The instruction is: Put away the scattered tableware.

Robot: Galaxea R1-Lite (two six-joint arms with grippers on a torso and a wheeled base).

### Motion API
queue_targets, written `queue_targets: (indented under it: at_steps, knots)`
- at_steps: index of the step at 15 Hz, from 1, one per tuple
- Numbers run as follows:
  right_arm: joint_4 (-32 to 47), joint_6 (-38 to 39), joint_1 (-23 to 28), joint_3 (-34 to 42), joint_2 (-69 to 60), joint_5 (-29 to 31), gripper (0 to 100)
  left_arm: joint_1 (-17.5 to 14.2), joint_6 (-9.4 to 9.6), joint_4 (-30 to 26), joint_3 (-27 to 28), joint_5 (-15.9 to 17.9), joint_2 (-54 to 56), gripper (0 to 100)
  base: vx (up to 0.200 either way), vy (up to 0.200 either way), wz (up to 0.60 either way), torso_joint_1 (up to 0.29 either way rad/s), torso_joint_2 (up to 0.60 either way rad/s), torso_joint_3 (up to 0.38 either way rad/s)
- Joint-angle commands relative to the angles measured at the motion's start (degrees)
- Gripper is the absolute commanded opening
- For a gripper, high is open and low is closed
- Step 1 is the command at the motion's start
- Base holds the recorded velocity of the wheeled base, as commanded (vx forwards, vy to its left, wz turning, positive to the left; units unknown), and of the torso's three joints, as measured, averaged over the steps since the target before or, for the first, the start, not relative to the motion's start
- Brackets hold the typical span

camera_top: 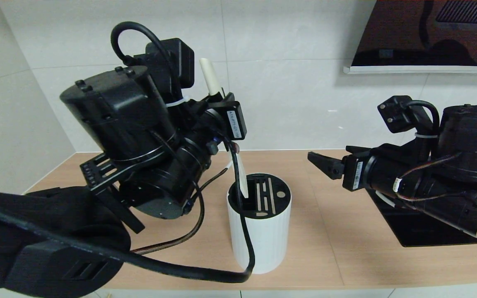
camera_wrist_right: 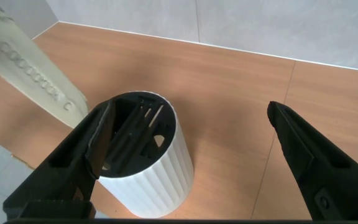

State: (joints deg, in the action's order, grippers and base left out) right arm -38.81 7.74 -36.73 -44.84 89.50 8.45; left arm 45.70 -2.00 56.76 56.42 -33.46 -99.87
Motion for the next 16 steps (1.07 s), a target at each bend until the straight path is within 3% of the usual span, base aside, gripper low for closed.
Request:
queue_targets:
  at_steps: [1, 6, 16]
  knots:
    - [-0.03, -0.01, -0.01, 0.01, 0.23, 0.08, 100, 0.0, -0.02, 0.81, 0.01, -0.02, -2.18, 0, 0.0, 0.0, 0.0, 0.0, 0.0, 0.0]
    - [-0.03, -0.01, -0.01, 0.19, 0.32, 0.08, 100, 0.0, -0.02, 3.89, 0.01, -0.02, -5.43, 0, 0.0, 0.0, 0.0, 0.0, 0.0, 0.0]
    - [-0.12, -0.01, -0.01, 0.28, 0.32, 0.08, 100, 0.0, -0.11, 3.71, -0.52, -0.2, -7.45, 0, 0.0, 0.0, 0.0, 0.0, 0.0, 0.0]
